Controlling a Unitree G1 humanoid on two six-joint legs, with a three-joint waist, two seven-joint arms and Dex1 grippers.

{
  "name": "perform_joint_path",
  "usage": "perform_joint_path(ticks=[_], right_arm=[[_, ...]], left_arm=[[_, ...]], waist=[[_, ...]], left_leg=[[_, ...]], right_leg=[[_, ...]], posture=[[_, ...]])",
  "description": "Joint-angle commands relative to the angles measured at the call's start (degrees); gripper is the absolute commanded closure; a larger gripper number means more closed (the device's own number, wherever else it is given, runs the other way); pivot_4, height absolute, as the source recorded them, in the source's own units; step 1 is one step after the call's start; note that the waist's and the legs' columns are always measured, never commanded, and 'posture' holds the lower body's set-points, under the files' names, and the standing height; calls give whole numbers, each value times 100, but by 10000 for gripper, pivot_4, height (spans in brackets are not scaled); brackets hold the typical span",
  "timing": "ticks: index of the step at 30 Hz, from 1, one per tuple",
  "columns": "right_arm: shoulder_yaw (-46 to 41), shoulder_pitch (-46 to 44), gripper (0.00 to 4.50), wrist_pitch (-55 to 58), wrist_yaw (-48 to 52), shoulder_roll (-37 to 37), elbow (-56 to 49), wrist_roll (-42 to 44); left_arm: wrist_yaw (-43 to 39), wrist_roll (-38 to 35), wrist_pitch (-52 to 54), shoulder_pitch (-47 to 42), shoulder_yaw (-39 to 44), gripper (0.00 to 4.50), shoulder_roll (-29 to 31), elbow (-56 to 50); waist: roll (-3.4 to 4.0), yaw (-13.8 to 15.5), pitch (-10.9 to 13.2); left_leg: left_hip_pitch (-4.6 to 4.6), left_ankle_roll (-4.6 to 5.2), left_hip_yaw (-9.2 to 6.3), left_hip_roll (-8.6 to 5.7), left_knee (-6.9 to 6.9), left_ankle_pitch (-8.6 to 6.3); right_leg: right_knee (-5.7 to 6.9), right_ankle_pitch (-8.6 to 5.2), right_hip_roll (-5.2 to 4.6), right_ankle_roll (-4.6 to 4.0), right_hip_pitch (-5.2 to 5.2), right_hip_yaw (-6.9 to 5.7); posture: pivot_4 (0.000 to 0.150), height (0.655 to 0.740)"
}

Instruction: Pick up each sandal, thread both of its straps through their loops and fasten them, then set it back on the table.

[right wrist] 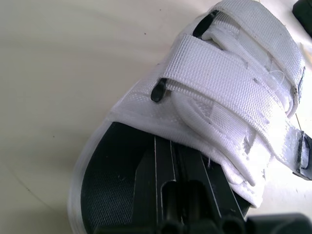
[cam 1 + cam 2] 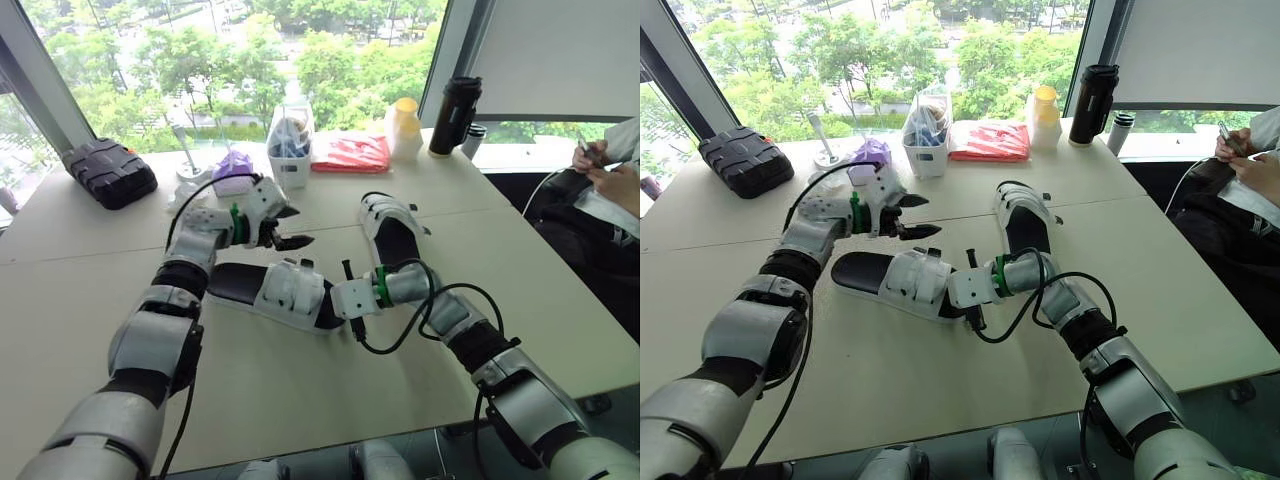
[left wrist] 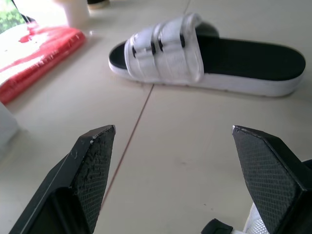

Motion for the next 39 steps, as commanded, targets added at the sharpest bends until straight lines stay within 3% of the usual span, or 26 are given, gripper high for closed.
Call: perform_joint_path(ticks=[1,4,9,14,22,27,39], right_arm=[[82,132,45000,100,152,-71,-245,-31],[-126,156,45000,391,179,-165,-677,186],[-535,316,45000,1463,419,-435,-1702,765],[-1085,456,45000,3302,648,-814,-2922,1612],[-1638,640,45000,5273,719,-1421,-4200,2554],[-1790,758,45000,5632,475,-1564,-4608,2745],[-2072,1128,45000,5886,-21,-1853,-5187,2935]], left_arm=[[-172,-285,-235,188,219,5441,279,-615],[-408,-344,-1102,668,321,5441,710,-1044],[-704,1,-3303,1118,103,5441,1302,-547],[-510,395,-5144,1111,-145,5441,1412,372],[125,1082,-6690,702,-622,5441,1167,1218],[1346,2100,-7203,492,-921,5441,1218,1395],[5769,5850,-7365,26,-2688,5441,1366,1115]], waist=[[0,13,0],[2,13,1],[2,33,3],[2,178,4],[-1,207,5],[-2,157,6],[-9,213,9]], left_leg=[[0,0,-1,0,-1,0],[-2,0,0,-1,-2,0],[-58,-5,-2,-1,8,2],[-98,-22,-1,-9,22,12],[-102,-19,-3,-10,26,11],[-97,-14,1,-9,25,8],[-92,-13,1,-11,29,8]], right_leg=[[1,0,0,0,-2,0],[0,0,-5,0,-2,0],[16,2,-8,-4,-65,3],[20,7,-17,-8,-94,-6],[17,7,-16,-7,-89,-11],[18,8,-16,-4,-89,-10],[16,11,-16,4,-75,-10]], posture=[[1500,7400],[1500,7400],[1500,7400],[1500,7400],[1500,7400],[1500,7400],[1500,7400]])
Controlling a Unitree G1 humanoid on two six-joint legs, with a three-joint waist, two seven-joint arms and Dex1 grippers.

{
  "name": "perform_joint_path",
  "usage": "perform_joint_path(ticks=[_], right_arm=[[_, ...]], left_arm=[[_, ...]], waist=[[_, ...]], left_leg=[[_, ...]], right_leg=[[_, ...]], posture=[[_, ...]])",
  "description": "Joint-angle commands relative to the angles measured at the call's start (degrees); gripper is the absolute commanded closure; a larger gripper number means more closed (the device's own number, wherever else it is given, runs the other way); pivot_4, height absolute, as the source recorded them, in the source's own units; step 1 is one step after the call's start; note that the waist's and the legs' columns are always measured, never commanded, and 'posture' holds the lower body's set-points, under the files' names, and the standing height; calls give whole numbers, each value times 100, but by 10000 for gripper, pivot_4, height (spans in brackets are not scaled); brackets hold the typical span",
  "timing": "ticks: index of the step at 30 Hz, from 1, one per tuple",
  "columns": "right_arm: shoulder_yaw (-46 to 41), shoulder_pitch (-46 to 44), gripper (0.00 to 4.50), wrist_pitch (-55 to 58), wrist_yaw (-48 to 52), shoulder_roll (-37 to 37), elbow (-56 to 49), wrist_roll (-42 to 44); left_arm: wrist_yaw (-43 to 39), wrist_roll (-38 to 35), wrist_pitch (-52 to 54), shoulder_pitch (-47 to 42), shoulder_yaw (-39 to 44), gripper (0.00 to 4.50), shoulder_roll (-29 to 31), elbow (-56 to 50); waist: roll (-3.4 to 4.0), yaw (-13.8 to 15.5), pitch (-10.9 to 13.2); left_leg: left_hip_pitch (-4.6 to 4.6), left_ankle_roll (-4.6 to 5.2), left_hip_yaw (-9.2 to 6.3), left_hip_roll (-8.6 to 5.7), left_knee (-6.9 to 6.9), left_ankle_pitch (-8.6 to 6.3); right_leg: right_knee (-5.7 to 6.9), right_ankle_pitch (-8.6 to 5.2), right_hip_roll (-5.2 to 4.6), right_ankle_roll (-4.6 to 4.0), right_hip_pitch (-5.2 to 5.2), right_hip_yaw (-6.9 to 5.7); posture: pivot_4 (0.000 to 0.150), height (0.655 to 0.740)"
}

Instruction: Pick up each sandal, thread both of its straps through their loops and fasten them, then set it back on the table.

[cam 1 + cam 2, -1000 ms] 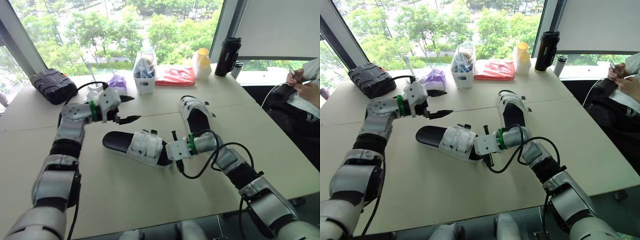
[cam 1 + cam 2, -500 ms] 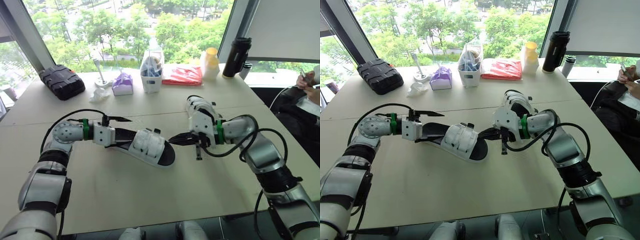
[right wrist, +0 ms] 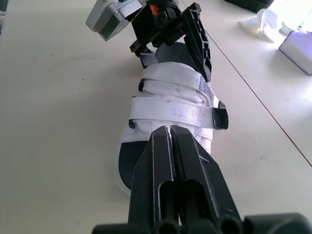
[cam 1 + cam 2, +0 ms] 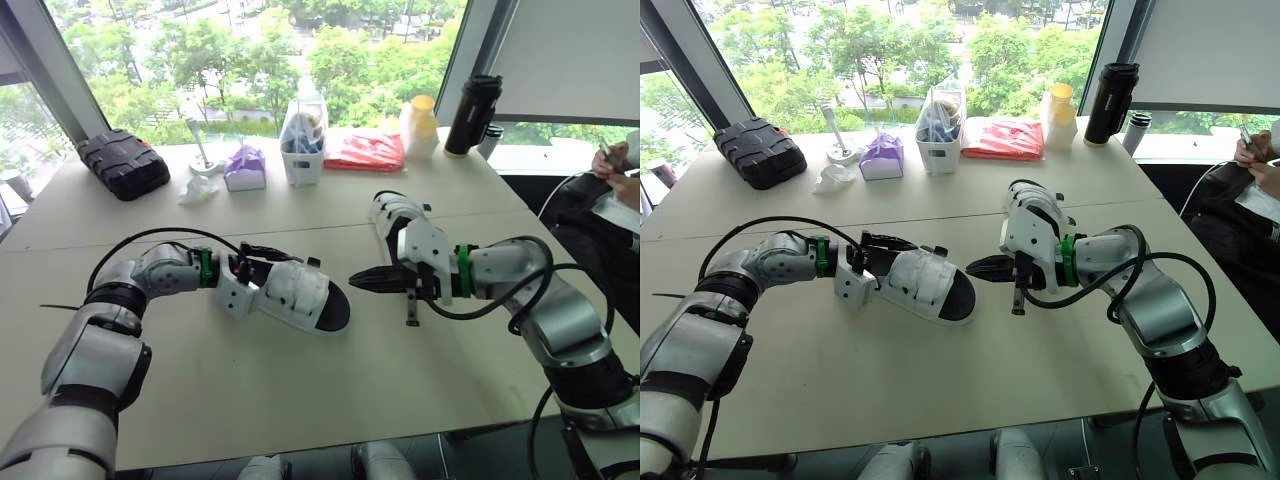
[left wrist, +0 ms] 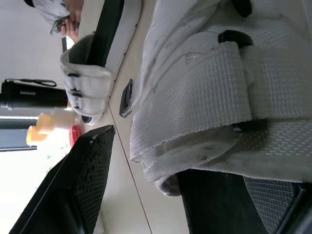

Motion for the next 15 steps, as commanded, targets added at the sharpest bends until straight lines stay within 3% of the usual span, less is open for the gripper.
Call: perform_joint_path(ticks=[1,8,11,15], right_arm=[[-208,70,45000,-22,-118,-114,-264,114],[-141,171,45000,-60,-259,-155,-353,65],[-96,183,45000,-95,-305,-149,-351,37],[-39,174,45000,-136,-346,-135,-333,14]], left_arm=[[1664,1199,160,-276,-733,5441,-8,-168],[4808,2954,405,-914,-2322,5441,-107,-296],[5992,3587,526,-1162,-3072,13921,-167,-298],[7156,4104,769,-1383,-3839,33978,-280,-117]], waist=[[-2,6,0],[-10,16,3],[-13,12,5],[-29,6,14]], left_leg=[[1,0,-1,0,0,0],[4,0,-2,-6,11,0],[4,0,-2,-6,12,0],[2,3,-2,-6,12,-2]], right_leg=[[-1,-1,0,1,3,-1],[-4,1,-6,16,17,-2],[-4,0,-6,18,18,-2],[-6,-2,-6,21,17,-2]], posture=[[1500,7400],[1500,7400],[1500,7400],[1500,7400]])
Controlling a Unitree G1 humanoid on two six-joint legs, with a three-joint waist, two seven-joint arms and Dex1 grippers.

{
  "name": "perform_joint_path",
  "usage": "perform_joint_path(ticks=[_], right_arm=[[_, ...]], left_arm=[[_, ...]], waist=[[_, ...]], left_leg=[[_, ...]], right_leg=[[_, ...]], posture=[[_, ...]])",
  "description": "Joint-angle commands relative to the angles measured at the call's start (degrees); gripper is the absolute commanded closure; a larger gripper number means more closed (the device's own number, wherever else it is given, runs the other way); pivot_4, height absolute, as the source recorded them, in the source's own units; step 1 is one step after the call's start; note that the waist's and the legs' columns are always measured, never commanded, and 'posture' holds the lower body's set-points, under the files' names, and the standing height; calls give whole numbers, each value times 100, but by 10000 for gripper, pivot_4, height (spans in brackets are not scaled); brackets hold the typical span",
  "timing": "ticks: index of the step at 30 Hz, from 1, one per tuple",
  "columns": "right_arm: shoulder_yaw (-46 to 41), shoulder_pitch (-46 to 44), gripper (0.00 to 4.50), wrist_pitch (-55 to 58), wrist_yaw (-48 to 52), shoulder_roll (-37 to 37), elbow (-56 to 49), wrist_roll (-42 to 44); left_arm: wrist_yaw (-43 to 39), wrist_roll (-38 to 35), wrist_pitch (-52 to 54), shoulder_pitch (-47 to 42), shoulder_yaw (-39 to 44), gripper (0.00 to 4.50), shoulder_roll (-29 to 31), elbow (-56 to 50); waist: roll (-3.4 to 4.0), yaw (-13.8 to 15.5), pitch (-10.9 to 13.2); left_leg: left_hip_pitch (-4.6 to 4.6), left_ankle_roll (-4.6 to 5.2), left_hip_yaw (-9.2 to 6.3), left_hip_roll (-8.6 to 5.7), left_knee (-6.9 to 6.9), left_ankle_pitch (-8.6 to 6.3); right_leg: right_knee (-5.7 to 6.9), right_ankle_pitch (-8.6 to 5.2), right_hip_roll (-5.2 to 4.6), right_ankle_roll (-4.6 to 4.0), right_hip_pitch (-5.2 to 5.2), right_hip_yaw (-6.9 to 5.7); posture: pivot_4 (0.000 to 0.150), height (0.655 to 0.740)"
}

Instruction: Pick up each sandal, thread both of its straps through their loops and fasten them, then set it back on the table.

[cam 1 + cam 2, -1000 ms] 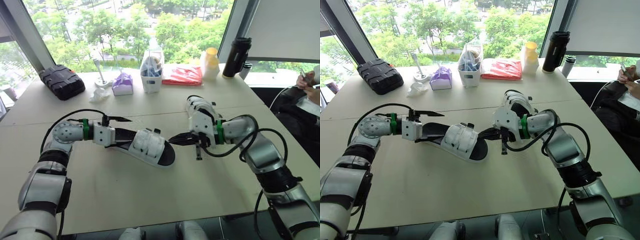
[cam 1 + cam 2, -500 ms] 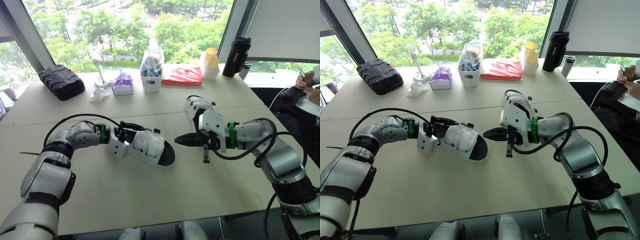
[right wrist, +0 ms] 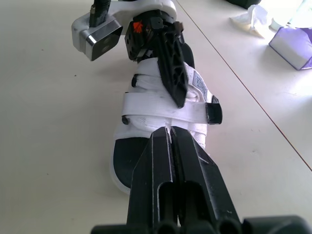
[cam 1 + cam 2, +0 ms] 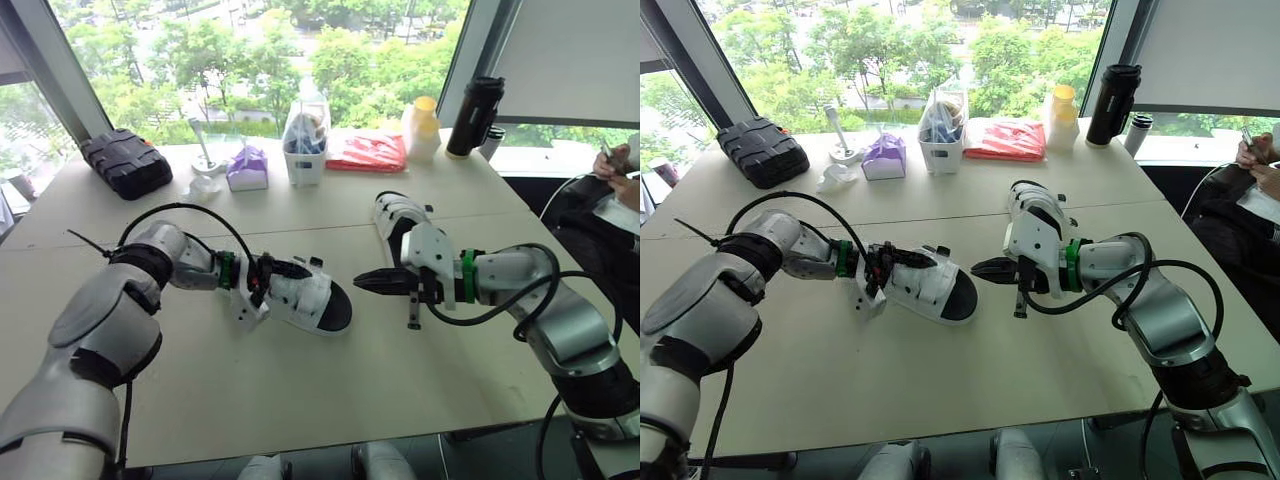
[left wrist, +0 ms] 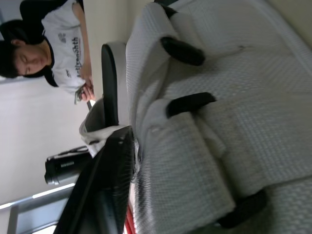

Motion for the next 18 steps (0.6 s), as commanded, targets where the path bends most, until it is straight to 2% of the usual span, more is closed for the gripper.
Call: perform_joint_path(ticks=[1,2,3,6,7,10,12,14,15,18], right_arm=[[-37,-35,45000,-128,-56,-47,-202,16],[-28,-40,45000,-138,-63,-37,-194,21],[-8,-50,45000,-157,-69,-27,-181,15],[30,-64,45000,-196,-81,-17,-155,5],[59,-66,45000,-221,-82,-6,-142,-10],[147,-73,45000,-305,-77,34,-92,-36],[200,-101,45000,-363,-75,64,-35,-45],[271,-155,45000,-443,-56,109,46,-59],[301,-181,45000,-474,-46,132,81,-70],[410,-284,45000,-603,-5,219,220,-102]], left_arm=[[932,456,169,-236,-621,38906,-88,125],[1067,475,241,-264,-707,43465,-124,211],[1076,377,322,-272,-686,44657,-155,352],[1026,92,439,-283,-590,44657,-205,653],[639,-266,588,-250,-313,44657,-209,864],[-1103,-1878,1189,-34,990,44657,-198,1462],[-2630,-3149,1683,178,2073,44657,-241,1631],[-4203,-4406,2684,364,3201,44657,-366,1661],[-4791,-4873,3102,439,3620,44657,-421,1609],[-5846,-5929,4507,579,4599,44657,-592,1400]], waist=[[-5,2,2],[-5,0,2],[-5,-3,2],[-7,1,4],[-8,1,4],[-10,-27,6],[-14,-55,10],[-15,-48,12],[-14,-44,12],[-14,-54,11]], left_leg=[[-1,0,0,0,0,0],[0,1,1,-1,0,0],[0,1,2,-2,0,-1],[0,1,2,-2,1,-1],[0,1,2,-2,2,-1],[-1,1,3,-3,12,-1],[-4,2,6,1,14,-1],[-7,4,6,3,14,-2],[-9,4,4,3,15,-2],[-12,25,6,2,29,-14]], right_leg=[[0,0,0,0,0,0],[-1,0,-1,1,1,0],[0,-1,-2,1,1,0],[1,-1,-2,2,0,-1],[1,-1,-2,2,0,-1],[4,-1,-1,1,1,-2],[7,0,5,0,-4,-1],[10,0,6,-1,-9,-2],[12,0,6,-1,-11,-2],[12,1,5,-2,-8,-1]], posture=[[1500,7400],[1500,7400],[1500,7400],[1500,7400],[1500,7400],[1500,7400],[1500,7400],[1500,7400],[1500,7400],[1500,7400]])
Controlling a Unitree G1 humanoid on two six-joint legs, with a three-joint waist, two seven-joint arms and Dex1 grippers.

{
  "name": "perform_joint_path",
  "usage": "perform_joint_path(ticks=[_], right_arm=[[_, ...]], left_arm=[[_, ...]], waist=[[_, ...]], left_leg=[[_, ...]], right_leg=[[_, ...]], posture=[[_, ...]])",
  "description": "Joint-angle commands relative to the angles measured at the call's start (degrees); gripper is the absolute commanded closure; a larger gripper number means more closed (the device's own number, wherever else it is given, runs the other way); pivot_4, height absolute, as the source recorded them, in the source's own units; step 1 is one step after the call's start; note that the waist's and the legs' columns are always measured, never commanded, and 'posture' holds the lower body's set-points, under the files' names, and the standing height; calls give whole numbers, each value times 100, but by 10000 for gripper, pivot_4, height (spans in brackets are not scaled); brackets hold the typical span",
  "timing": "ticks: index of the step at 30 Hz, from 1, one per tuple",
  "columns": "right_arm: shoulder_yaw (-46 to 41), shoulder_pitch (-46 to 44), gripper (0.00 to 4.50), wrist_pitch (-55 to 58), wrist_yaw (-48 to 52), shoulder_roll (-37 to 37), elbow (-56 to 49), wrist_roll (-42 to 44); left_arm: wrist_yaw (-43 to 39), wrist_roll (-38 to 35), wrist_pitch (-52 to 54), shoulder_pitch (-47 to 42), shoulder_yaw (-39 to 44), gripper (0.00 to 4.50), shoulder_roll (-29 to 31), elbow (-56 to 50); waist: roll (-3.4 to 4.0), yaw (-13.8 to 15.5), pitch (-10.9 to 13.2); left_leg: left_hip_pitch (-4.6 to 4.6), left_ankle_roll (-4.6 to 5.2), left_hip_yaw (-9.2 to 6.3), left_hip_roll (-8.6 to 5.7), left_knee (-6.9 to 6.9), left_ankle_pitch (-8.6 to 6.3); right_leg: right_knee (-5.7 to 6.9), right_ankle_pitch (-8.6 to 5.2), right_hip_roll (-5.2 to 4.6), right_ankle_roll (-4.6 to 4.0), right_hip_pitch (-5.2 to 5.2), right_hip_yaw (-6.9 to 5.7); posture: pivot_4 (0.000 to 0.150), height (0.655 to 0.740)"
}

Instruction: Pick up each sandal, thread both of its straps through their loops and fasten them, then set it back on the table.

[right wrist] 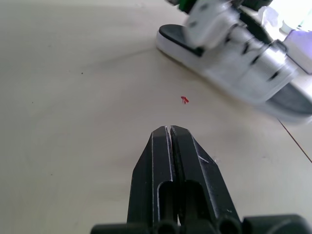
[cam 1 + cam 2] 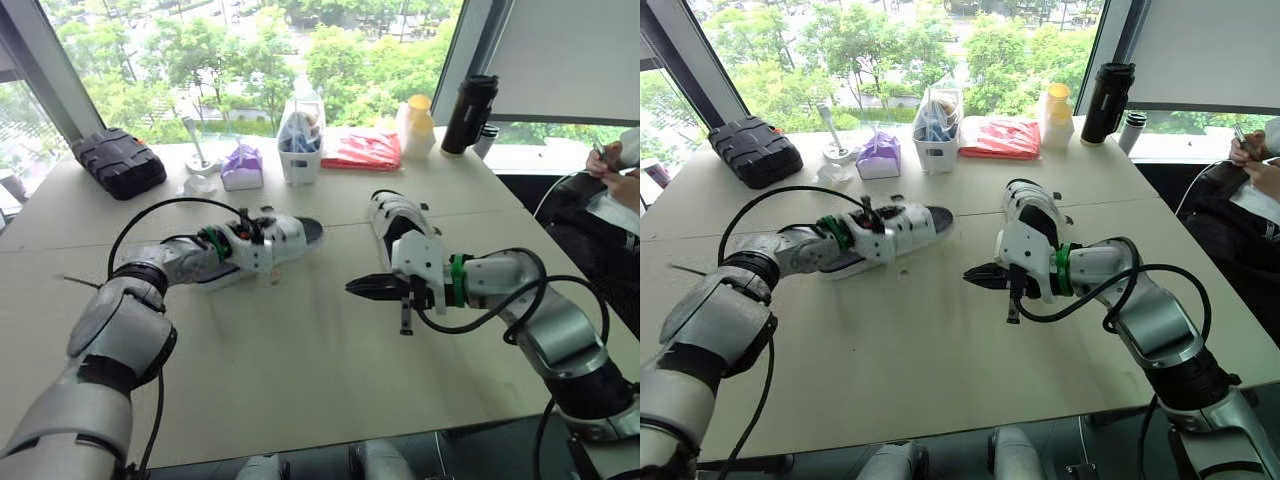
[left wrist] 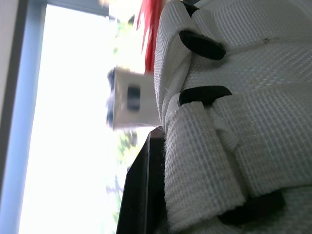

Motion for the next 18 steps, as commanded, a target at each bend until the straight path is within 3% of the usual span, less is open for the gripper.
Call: perform_joint_path(ticks=[1,6,10,18], right_arm=[[44,-224,45000,-224,42,107,87,-43],[136,-339,45000,-383,93,204,261,-89],[193,-402,45000,-450,115,286,330,-87],[296,-435,45000,-549,95,391,403,-203]], left_arm=[[-1102,-1368,1654,104,1106,44657,-154,-209],[-1149,-1702,2744,213,1404,44657,-262,-600],[95,-1028,3207,351,834,44657,-304,-961],[765,-225,4581,189,-8,44657,-419,-840]], waist=[[0,-8,0],[1,11,-1],[2,29,-2],[3,-36,-3]], left_leg=[[2,12,0,0,6,-7],[2,25,0,-2,13,-14],[8,25,-1,-5,13,-15],[23,23,-2,4,15,-13]], right_leg=[[3,0,-1,0,3,0],[2,0,-4,0,4,1],[1,1,-7,1,10,3],[9,4,9,-4,15,5]], posture=[[1500,7400],[1500,7400],[1500,7400],[1500,7400]])
